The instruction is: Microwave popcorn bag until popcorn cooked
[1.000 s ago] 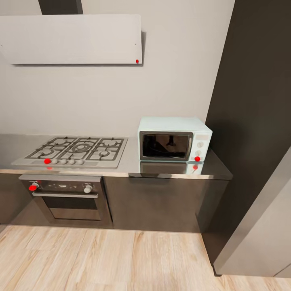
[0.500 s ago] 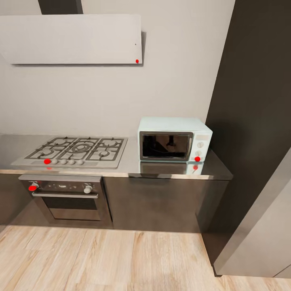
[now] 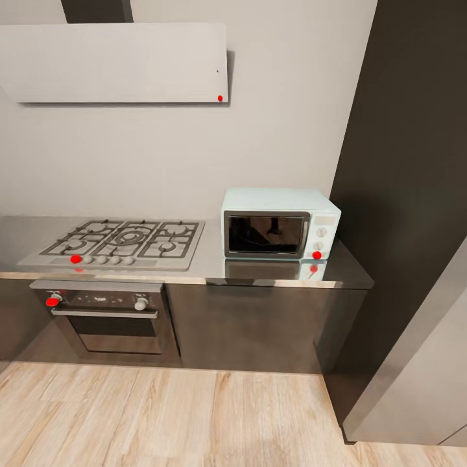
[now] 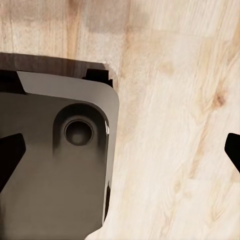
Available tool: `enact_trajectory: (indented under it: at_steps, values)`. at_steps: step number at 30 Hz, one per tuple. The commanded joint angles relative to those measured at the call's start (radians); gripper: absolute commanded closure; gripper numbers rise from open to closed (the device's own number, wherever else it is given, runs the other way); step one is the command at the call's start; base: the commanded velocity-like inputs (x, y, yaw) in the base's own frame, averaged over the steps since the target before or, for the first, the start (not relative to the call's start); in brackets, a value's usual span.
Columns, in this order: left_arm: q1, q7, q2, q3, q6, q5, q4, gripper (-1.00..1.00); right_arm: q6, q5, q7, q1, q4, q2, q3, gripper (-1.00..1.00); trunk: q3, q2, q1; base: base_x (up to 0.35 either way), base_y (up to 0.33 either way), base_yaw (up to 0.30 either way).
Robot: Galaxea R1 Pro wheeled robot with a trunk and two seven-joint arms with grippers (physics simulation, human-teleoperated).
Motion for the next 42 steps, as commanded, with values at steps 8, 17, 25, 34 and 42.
enact_trajectory:
  at_steps: [8, 17, 25, 34, 42]
  values:
    - [-0.001, -0.004, 0.0, -0.009, -0.003, 0.01, 0.002, -1.0, 0.0, 0.007, 0.002, 0.0, 0.002, 0.0, 0.003, -1.0, -0.001, -0.001, 0.0, 0.0, 0.0, 0.0]
    - [-0.001, -0.003, 0.0, -0.009, -0.003, 0.01, 0.002, -1.0, -0.003, 0.007, 0.001, 0.0, 0.001, 0.0, 0.003, -1.0, -0.001, -0.001, 0.0, 0.0, 0.0, 0.0]
    - [-0.001, -0.003, 0.0, -0.008, -0.003, 0.01, 0.002, -1.0, -0.016, 0.01, 0.001, 0.0, 0.001, 0.0, 0.003, -1.0, -0.001, -0.001, 0.0, 0.0, 0.0, 0.0]
    - [-0.001, -0.004, 0.0, -0.009, -0.003, 0.01, 0.002, -1.0, -0.03, 0.006, 0.0, -0.001, 0.002, 0.002, 0.003, -1.0, 0.001, -0.001, 0.0, 0.0, 0.0, 0.0]
    - [-0.001, -0.003, 0.0, -0.008, -0.003, 0.01, 0.002, -1.0, -0.029, 0.006, 0.0, -0.001, 0.002, 0.002, 0.002, -1.0, 0.012, -0.001, 0.0, 0.0, 0.0, 0.0]
